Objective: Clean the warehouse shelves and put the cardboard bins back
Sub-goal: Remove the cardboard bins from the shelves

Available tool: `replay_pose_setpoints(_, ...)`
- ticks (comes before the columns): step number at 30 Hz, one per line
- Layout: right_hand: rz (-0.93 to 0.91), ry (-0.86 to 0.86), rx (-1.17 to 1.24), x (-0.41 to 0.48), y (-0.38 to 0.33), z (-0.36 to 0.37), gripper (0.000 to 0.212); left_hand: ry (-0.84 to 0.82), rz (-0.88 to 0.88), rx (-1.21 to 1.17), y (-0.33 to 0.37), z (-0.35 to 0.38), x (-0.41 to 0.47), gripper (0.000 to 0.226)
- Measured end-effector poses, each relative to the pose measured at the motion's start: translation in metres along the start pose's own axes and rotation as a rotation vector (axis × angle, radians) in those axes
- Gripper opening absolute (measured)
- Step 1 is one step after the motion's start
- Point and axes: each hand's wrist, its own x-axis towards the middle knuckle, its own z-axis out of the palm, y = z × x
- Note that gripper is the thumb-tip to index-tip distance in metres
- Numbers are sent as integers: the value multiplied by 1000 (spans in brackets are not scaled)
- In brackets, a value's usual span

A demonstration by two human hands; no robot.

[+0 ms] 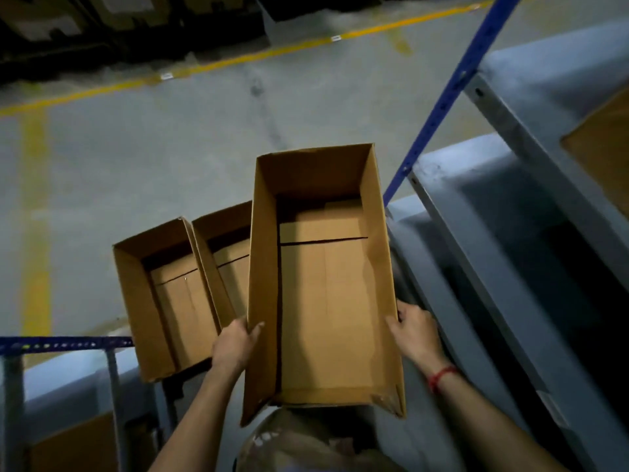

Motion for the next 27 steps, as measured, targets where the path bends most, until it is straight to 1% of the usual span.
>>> replay_pose_setpoints(2, -4, -15, -20, 20, -8, 4, 18, -24, 5, -1, 1, 2, 16, 29)
replay_pose_setpoints(4, -5, -18, -34, 35, -15, 7, 19, -87, 23, -4, 0, 6, 26, 32)
replay_pose_setpoints(8, -2, -39, -69, 60, -20, 13, 18, -226, 34, -70, 3, 6, 49, 41)
replay_pose_setpoints(10, 13, -53, -78, 78, -20, 16, 19, -272, 33, -90, 7, 5, 61, 50)
replay_pose_setpoints(12, 13, -59, -91, 99, -24, 19, 20, -305, 16, -100, 13, 5, 74, 56)
replay_pose_setpoints(16, 7, -75, -91, 142, -29, 27, 20, -321, 13, -158, 23, 9, 106, 59)
replay_pose_setpoints(18, 20, -104, -87, 169, -25, 31, 19, -355, 9, -225, 32, 12, 123, 68)
replay_pose_setpoints(21, 38, -172, -58, 213, -18, 37, 13, -466, -56, -345, 37, 25, 158, 89)
replay_pose_setpoints(23, 45, -188, -40, 249, -8, 44, 13, -526, -78, -379, 37, 40, 187, 97)
replay_pose_setpoints(27, 30, -204, -72, 328, 14, 83, 14, -481, -83, -469, 32, 86, 261, 97)
